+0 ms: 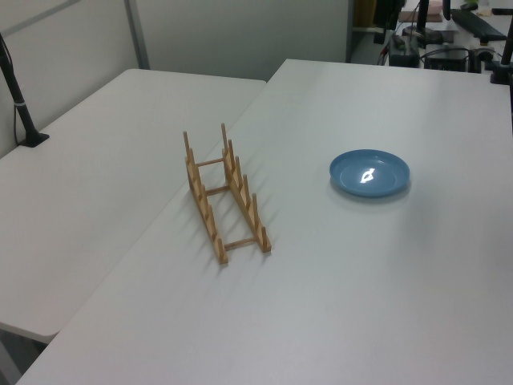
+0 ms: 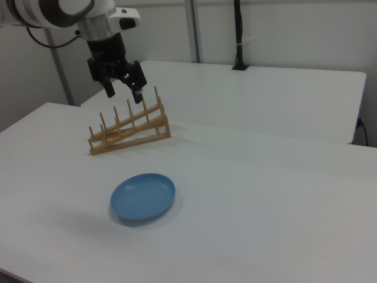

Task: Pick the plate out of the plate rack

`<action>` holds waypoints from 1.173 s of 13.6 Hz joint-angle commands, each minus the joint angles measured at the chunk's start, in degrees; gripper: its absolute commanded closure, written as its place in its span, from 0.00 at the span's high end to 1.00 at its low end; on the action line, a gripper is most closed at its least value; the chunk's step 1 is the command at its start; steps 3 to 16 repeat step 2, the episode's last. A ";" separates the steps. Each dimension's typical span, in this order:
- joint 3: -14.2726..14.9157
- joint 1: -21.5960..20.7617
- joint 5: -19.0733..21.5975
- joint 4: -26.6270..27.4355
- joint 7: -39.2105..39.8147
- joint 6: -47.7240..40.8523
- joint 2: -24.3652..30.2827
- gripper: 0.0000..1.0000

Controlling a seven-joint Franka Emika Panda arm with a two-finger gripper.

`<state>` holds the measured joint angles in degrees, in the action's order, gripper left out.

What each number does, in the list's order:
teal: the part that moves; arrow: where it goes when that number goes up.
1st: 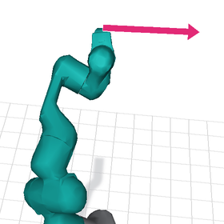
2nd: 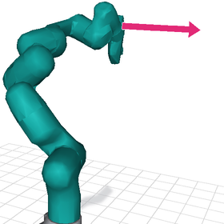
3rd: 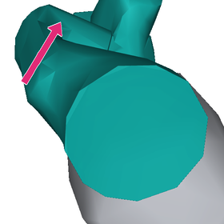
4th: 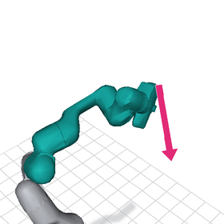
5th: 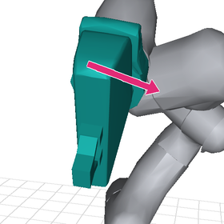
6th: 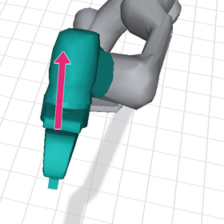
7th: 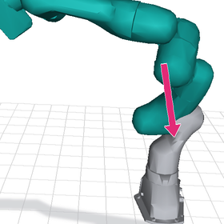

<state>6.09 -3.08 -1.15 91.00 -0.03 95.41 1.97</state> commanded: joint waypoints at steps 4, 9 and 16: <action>-0.47 0.45 -0.43 0.94 -1.46 -0.84 1.11 1.00; -0.47 0.45 -0.43 0.94 -1.46 -0.84 1.11 1.00; -0.47 0.45 -0.43 0.94 -1.46 -0.84 1.11 1.00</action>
